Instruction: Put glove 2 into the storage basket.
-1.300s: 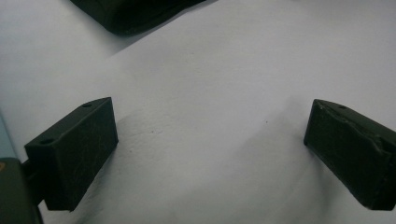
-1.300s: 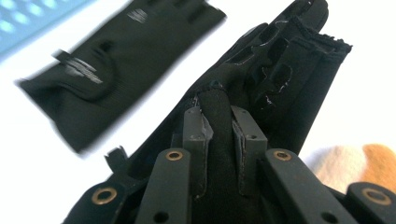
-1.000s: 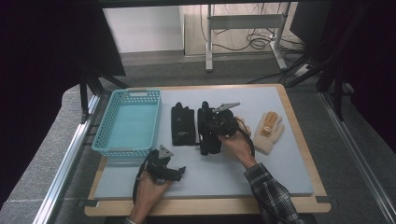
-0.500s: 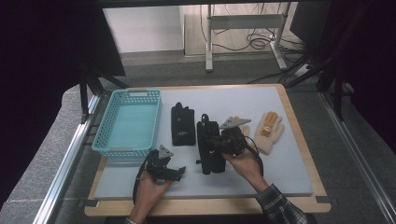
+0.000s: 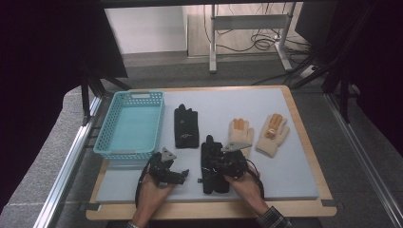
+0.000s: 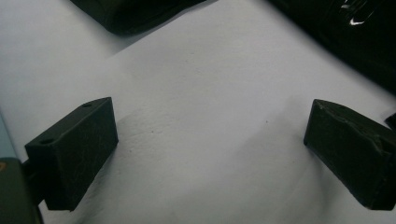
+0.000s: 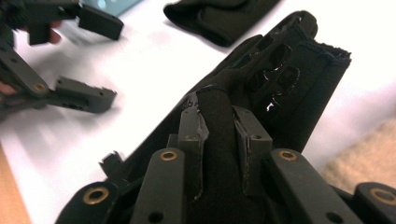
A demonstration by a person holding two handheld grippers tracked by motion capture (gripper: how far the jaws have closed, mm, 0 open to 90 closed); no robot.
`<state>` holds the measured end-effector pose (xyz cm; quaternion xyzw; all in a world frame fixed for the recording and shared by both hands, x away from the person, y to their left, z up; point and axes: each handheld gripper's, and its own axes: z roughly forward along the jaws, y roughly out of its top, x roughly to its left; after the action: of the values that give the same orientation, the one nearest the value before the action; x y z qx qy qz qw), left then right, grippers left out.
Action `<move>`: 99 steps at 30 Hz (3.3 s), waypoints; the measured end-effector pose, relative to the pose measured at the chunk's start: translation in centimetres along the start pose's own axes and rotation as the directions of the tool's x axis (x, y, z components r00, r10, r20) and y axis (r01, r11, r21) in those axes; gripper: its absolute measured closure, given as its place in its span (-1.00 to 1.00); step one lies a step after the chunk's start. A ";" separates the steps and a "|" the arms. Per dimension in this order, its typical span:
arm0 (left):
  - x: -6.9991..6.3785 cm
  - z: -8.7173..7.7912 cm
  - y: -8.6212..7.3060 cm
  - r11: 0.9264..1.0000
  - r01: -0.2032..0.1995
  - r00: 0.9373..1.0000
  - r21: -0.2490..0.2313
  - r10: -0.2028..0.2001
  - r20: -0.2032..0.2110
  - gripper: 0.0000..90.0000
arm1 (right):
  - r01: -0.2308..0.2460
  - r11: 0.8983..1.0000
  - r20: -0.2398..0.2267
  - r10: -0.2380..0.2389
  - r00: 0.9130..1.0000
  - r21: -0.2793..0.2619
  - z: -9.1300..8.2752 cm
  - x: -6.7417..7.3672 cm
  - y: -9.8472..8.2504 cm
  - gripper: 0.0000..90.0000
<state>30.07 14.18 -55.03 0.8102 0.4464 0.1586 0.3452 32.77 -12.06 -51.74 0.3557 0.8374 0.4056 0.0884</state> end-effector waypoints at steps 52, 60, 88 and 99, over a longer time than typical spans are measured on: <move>0.0 0.0 0.0 1.000 -0.004 1.000 0.004 0.004 0.000 -0.93 | 0.079 0.997 -0.007 -0.079 0.997 -0.007 3.7 -5.0 6.9 -0.01; 0.0 0.0 0.0 1.000 -0.003 1.000 0.004 0.003 0.001 -0.93 | 0.095 0.995 -0.032 -0.094 0.995 0.020 6.2 -5.5 9.1 0.28; 0.1 0.0 0.0 1.000 -0.007 1.000 0.007 0.007 0.002 -0.93 | 0.137 0.984 0.043 -0.143 0.989 0.113 15.6 -4.1 13.4 0.68; 0.1 0.0 0.0 1.000 -0.006 1.000 0.008 0.006 0.002 -0.93 | 0.139 0.986 0.035 -0.142 0.989 0.093 13.8 -3.8 13.9 0.76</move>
<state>30.09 14.24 -55.00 0.8130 0.4442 0.1571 0.3421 48.86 -0.30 -51.04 0.3077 0.8758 0.3527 0.1181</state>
